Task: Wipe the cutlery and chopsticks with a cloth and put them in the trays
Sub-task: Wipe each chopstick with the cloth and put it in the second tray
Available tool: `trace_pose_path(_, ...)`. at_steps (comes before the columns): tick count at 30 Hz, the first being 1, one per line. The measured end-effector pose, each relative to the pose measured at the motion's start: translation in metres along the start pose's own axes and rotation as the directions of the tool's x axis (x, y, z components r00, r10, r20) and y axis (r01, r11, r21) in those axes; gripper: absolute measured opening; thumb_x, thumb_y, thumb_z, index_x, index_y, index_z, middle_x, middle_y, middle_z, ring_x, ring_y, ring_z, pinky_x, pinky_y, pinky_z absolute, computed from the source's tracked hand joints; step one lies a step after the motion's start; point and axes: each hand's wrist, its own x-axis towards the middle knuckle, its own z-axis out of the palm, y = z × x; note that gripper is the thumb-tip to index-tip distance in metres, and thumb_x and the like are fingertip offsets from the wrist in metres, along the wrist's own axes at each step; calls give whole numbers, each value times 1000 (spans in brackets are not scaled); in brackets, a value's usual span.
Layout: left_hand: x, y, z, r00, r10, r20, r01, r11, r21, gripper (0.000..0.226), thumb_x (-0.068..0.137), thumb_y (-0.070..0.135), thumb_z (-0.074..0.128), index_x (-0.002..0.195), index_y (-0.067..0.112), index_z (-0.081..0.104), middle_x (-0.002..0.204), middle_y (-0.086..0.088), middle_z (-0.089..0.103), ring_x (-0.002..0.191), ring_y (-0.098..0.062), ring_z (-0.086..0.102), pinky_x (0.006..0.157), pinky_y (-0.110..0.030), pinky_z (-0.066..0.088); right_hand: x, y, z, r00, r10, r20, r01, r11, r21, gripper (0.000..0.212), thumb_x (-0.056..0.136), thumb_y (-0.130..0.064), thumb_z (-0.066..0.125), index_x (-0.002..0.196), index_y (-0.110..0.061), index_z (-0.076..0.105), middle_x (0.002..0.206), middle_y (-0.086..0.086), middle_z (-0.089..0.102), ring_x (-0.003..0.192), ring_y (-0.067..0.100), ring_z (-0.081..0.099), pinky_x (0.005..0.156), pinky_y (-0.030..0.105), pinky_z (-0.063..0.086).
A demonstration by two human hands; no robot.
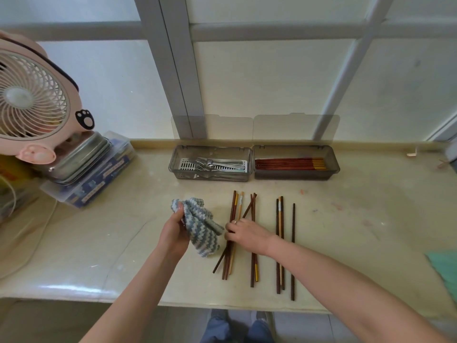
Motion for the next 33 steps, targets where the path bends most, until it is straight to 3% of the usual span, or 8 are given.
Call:
trace_pose_path(4,0,-1,1,1000,-4,3,4,1000,-5,36,99,34,35,98,7,59,73,-9,73,65,-18,71,70,-36,46,4,-1,-5,995,-66,69,71,995,-67,36,91,-4,54,127,-6,51,117,20,56,102,32,57,88,42,49)
trace_pose_path(10,3,-2,1,1000,-8,-4,8,1000,-6,37,98,34,38,103,5,59,79,-10,73,85,-24,65,70,-36,47,8,-1,-1,963,-244,113,261,950,-172,42,84,-4,63,125,-10,55,115,13,63,97,29,62,83,39,50)
trace_pose_path(14,5,-2,2,1000,-5,-5,5,1000,-22,36,98,34,39,101,5,59,77,-10,73,69,-20,71,71,-37,47,6,0,-6,949,-260,176,298,922,-247,31,88,-5,58,118,-9,58,119,11,60,103,28,60,88,39,47)
trace_pose_path(19,6,-3,7,1000,-2,2,2,1000,-16,36,98,33,38,96,5,59,72,-10,73,64,-20,71,70,-37,46,7,1,2,954,-269,134,296,916,-271,46,85,-9,62,129,-13,50,125,10,58,102,27,60,83,37,47)
trace_pose_path(23,8,-3,8,1000,-8,-2,8,1000,-6,35,98,34,39,102,5,59,83,-13,72,86,-26,65,72,-38,47,-1,10,-17,945,-327,-15,319,929,-186,43,71,2,72,110,-9,59,113,11,63,88,24,63,73,34,54)
trace_pose_path(26,10,-5,10,1000,-26,-2,26,1000,4,34,98,33,39,99,5,59,82,-13,72,88,-25,62,76,-39,46,-18,27,-31,941,-329,-77,313,934,-170,34,70,4,71,98,-9,58,96,9,60,73,19,58,62,28,53)
trace_pose_path(29,13,-8,12,999,-38,-3,39,999,17,33,98,31,41,96,5,60,78,-11,73,88,-24,62,87,-40,44,-43,41,-28,950,-303,-76,282,936,-209,24,77,2,65,96,-11,58,91,8,56,73,17,53,64,26,51)
trace_pose_path(33,19,-10,12,998,-62,-15,62,998,27,32,97,31,43,98,4,60,100,-14,64,91,-24,61,91,-41,41,-71,42,-6,958,-282,-49,262,933,-245,22,82,-3,61,100,-15,61,94,4,56,81,16,51,71,28,49)
